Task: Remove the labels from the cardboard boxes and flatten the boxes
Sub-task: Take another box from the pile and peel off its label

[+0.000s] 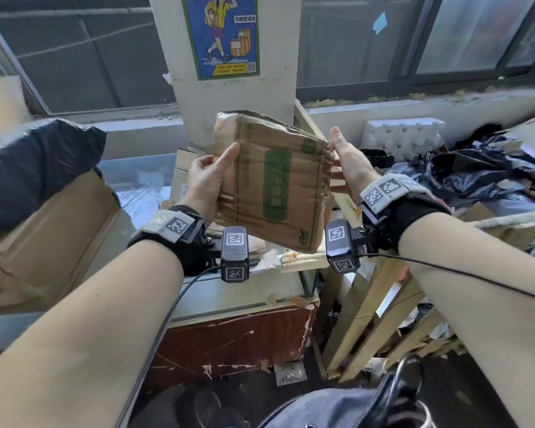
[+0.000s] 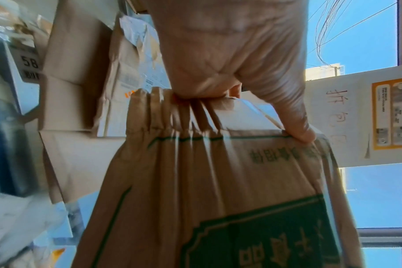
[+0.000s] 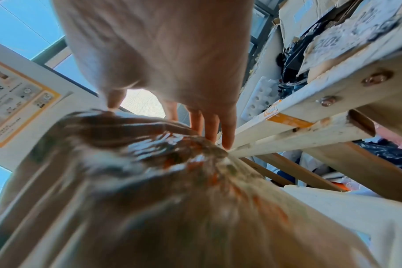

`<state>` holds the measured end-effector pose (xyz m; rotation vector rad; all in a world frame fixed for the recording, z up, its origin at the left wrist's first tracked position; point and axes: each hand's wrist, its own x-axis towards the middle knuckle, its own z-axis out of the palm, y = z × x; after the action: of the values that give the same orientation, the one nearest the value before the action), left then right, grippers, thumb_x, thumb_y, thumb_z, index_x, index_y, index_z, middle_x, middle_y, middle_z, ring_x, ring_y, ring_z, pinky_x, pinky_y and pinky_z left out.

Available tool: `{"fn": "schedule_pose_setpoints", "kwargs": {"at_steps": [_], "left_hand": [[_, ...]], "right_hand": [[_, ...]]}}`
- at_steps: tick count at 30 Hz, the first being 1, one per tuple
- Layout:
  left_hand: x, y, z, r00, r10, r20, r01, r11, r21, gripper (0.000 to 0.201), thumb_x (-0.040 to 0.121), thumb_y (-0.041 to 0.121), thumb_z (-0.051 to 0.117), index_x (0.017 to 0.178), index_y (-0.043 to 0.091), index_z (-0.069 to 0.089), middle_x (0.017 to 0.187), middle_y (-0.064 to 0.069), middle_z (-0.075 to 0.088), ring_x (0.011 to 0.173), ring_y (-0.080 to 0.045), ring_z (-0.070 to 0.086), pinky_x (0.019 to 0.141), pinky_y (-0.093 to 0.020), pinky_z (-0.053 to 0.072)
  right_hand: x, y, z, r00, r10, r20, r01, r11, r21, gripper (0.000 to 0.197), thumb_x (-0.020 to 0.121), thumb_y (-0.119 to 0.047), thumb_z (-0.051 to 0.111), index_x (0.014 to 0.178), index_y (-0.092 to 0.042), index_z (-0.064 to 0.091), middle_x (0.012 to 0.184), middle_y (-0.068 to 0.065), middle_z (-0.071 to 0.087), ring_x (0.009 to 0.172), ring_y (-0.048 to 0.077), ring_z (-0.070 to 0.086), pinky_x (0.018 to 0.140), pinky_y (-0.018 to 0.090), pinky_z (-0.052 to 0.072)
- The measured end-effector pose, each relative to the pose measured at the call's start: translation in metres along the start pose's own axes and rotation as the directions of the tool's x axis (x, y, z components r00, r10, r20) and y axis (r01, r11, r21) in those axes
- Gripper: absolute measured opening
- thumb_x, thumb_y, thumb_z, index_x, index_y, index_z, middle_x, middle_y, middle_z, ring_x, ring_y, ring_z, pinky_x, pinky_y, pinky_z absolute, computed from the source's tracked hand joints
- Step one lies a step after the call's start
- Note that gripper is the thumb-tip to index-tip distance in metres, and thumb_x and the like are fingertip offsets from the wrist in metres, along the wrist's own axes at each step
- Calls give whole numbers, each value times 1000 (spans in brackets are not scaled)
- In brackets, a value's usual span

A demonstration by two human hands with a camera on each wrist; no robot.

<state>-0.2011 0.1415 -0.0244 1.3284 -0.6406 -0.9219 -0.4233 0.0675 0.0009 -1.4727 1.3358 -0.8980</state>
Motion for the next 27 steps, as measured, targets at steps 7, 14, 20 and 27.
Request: {"fn": "schedule_pose_setpoints", "kwargs": {"at_steps": [7,14,20,27], "left_hand": [[-1,-12,1,991,131,1,-122,918,377,54,89,46,63,133,20,46,124,-7,56,114,-22,54,95,-38,48],[-7,-8,11,985,100,142,-137,950,282,78,82,68,56,145,24,41,143,-4,51,126,-21,52,108,-42,41],[-14,0,15,942,121,313,-207,943,259,63,84,68,52,133,27,55,125,6,65,114,-11,61,99,-32,45],[-11,-20,6,937,182,298,-267,922,280,56,89,10,60,142,19,44,129,1,62,118,-13,58,105,-36,45]], "right_hand": [[-5,6,8,994,-85,70,76,990,119,37,90,-37,62,122,-16,59,118,8,64,103,23,65,89,42,54],[-10,1,18,987,-158,2,154,965,211,14,82,-23,74,92,-16,68,93,10,67,87,24,65,86,46,54],[-15,4,22,974,-226,20,221,967,130,15,72,-14,81,79,-22,71,93,13,71,87,28,67,86,45,56],[-25,10,29,963,-242,122,253,964,-84,20,70,4,78,67,-12,66,74,9,66,71,19,59,73,33,54]]}}
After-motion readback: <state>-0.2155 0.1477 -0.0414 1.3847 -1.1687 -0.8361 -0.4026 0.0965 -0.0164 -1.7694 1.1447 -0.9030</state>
